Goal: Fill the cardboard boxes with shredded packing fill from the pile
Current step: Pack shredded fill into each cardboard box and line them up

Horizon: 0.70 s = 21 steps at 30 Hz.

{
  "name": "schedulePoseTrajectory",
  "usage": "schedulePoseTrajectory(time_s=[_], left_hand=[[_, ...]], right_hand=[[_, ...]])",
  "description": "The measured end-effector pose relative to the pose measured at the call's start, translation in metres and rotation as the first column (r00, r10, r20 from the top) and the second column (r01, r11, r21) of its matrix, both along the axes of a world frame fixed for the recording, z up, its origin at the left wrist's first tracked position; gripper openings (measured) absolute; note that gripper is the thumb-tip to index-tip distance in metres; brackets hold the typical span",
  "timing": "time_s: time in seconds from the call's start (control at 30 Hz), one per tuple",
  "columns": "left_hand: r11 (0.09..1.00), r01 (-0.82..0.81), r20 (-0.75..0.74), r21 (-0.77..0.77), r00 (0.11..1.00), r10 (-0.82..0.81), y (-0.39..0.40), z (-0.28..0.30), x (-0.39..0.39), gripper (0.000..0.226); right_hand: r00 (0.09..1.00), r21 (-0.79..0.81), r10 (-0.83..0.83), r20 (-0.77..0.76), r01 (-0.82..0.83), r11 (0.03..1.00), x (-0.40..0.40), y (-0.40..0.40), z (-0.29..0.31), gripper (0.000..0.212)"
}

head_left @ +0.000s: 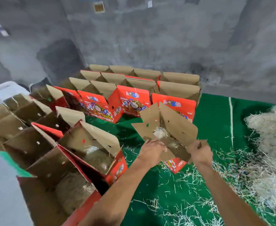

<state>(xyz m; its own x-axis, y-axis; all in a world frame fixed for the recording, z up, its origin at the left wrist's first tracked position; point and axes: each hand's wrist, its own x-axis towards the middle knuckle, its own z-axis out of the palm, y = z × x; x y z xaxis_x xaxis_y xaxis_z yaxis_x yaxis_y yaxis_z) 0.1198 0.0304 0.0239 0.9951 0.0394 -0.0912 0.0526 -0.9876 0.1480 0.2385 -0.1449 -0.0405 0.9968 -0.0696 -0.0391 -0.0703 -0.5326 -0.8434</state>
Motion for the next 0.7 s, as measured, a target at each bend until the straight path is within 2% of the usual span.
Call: schedulePoseTrajectory(time_s=[0.07,0.17,0.3,0.47,0.57,0.7], left_hand=[[1.0,-0.024,-0.006,-0.01,1.0,0.024,0.018,-0.002,-0.006,0.053],[0.997,-0.075,-0.032,0.011,0.997,0.075,0.05,-0.004,-0.017,0.063],[0.992,-0.129,-0.032,-0.003,0.991,0.129,0.084,-0.005,-0.016,0.063],[0.984,-0.142,0.119,-0.105,0.981,0.154,0.107,0.004,0.002,0.047],[0.984,-0.12,0.244,-0.129,0.958,0.149,0.123,0.015,0.005,0.038],[0.978,-0.139,0.258,-0.157,0.95,0.177,0.151,0.032,-0.003,0.038]], right_hand=[[0.998,0.003,0.03,-0.053,-0.03,1.0,0.0,0.021,0.002,0.024],[0.997,-0.01,0.07,-0.037,-0.071,0.997,0.001,0.05,0.006,0.022],[0.991,-0.005,0.116,-0.069,-0.116,0.993,0.006,0.078,0.005,0.022],[0.989,0.066,0.145,-0.002,-0.145,0.987,0.023,0.095,0.015,0.024],[0.979,0.173,0.205,0.005,-0.203,0.964,0.028,0.11,0.022,0.023],[0.976,0.365,0.214,-0.04,-0.185,0.913,0.018,0.142,0.02,0.019]])
